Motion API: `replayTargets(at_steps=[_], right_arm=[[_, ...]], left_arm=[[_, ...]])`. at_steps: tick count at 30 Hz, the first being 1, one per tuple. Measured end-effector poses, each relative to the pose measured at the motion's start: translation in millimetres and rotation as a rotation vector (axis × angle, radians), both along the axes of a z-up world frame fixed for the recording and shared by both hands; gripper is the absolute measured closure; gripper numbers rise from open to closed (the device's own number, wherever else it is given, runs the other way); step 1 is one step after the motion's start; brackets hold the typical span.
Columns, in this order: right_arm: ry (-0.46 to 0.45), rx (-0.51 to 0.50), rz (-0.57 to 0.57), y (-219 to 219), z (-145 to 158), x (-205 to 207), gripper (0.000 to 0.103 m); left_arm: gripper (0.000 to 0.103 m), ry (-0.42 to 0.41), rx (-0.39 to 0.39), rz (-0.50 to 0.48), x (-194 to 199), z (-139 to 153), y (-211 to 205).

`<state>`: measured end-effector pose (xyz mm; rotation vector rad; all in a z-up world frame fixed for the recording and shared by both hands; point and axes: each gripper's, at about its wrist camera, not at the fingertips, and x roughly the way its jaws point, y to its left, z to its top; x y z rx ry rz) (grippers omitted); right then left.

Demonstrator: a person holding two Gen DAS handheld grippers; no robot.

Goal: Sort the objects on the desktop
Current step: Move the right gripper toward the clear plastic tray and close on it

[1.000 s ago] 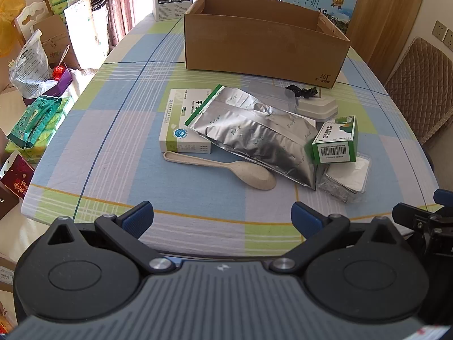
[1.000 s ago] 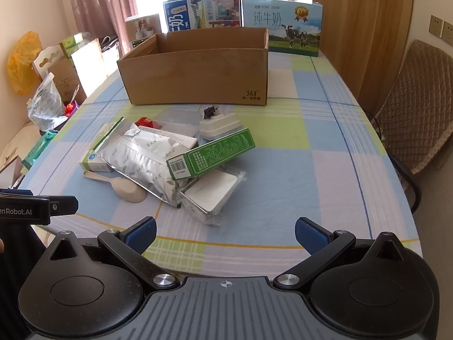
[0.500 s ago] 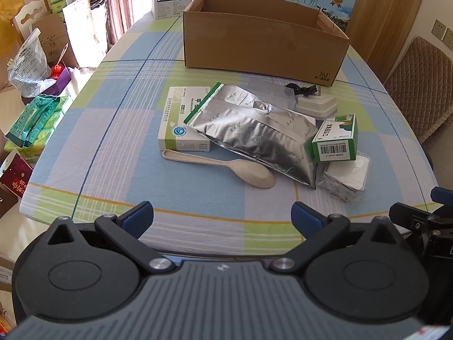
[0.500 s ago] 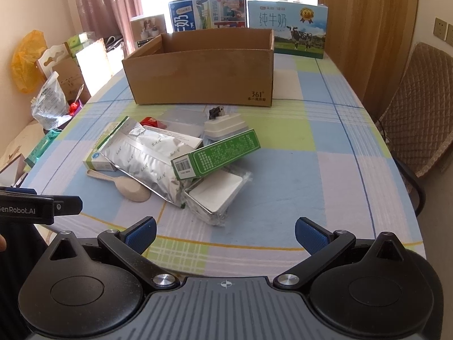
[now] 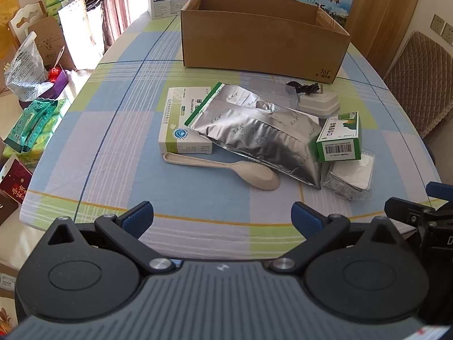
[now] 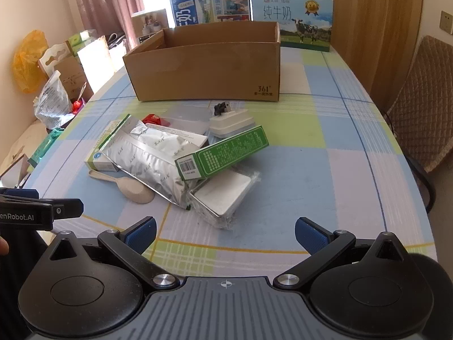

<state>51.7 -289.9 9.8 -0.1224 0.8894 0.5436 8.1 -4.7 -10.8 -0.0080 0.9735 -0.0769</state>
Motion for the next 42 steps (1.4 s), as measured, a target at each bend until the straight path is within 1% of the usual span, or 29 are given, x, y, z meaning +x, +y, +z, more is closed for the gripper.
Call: replayTargets(at_steps=[4,12,13,14,16,22,25,30,33,36,38,40,42], right_arm=[[0.001,0.007,-0.019,3.4,-6.5,6.9,0.002],[0.045,0.038,-0.052,10.5,-26.8,24.7,0.002],[0.046,0.039,-0.054,12.5,-29.2,26.6,0.004],[0.049,0.04,-0.056,14.5,-31.5,29.0,0.01],[0.061,0.044,-0.068,18.4,-36.5,34.4,0.014],[0.11,0.047,-0.108,28.9,-52.5,51.5,0.016],[0.13,0.078,-0.139,32.7,-57.0,58.9,0.016],[0.142,0.055,-0.159,42.0,-68.1,69.5,0.017],[0.142,0.042,-0.144,43.4,-72.8,72.9,0.019],[0.128,0.014,-0.114,43.7,-72.1,73.5,0.025],[0.126,-0.013,-0.087,42.3,-70.3,73.2,0.036],[0.129,-0.033,-0.068,39.4,-68.5,72.5,0.04],[0.13,-0.051,-0.05,35.3,-66.6,70.4,0.041]], left_arm=[[0.001,0.004,0.014,-0.01,9.3,-3.4,-0.3],[0.001,0.026,0.024,-0.03,26.4,-15.1,-1.0],[0.001,0.029,0.024,-0.031,29.1,-17.0,-0.9],[0.001,0.033,0.024,-0.032,31.8,-18.9,-1.0],[0.001,0.039,0.026,-0.033,37.1,-22.6,-1.4],[0.001,0.065,0.013,-0.042,51.5,-33.9,-2.8],[0.001,0.074,0.009,-0.045,56.6,-38.5,-2.3],[0.001,0.096,0.005,-0.041,62.6,-47.0,-0.9],[0.001,0.108,0.0,-0.042,65.2,-51.0,-1.0],[0.001,0.113,-0.01,-0.043,67.3,-53.8,-3.0],[0.001,0.114,-0.014,-0.05,68.1,-55.3,-5.8],[0.001,0.116,-0.015,-0.059,69.1,-56.6,-9.0],[0.001,0.117,-0.02,-0.069,69.3,-57.9,-12.1]])
